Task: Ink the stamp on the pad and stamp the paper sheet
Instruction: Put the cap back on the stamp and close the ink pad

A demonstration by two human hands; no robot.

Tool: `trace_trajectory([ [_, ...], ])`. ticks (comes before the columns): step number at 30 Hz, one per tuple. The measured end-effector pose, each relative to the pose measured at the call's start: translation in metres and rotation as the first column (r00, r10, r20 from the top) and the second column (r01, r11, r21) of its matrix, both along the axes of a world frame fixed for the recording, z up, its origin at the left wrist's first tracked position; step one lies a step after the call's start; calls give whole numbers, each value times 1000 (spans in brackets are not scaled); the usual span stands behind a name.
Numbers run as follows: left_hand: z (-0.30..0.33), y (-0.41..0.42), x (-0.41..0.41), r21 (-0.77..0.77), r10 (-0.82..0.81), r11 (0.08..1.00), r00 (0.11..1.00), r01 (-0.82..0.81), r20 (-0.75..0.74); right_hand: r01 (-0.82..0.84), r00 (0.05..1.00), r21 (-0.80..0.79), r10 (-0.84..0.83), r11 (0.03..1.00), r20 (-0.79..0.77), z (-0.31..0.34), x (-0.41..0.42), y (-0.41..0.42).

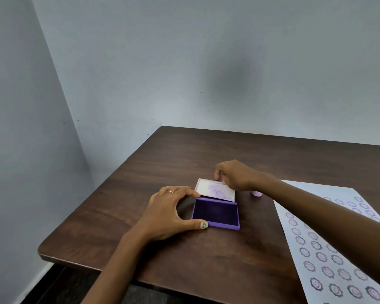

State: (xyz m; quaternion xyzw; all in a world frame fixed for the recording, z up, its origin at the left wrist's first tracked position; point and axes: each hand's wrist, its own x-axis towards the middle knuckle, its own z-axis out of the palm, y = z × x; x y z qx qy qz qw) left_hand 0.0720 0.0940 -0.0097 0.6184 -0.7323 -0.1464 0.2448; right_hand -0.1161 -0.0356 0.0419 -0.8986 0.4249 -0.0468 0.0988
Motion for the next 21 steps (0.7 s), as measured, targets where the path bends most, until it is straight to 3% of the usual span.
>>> trace_trajectory([
  [8, -2, -1, 1, 5, 20, 1000, 1000, -20, -8, -63, 998, -68, 63, 996, 5, -3, -2, 4],
  [21, -1, 0, 0, 20, 14, 1000, 1000, -13, -19, -76, 982, -82, 89, 994, 167, 23, -21, 39],
])
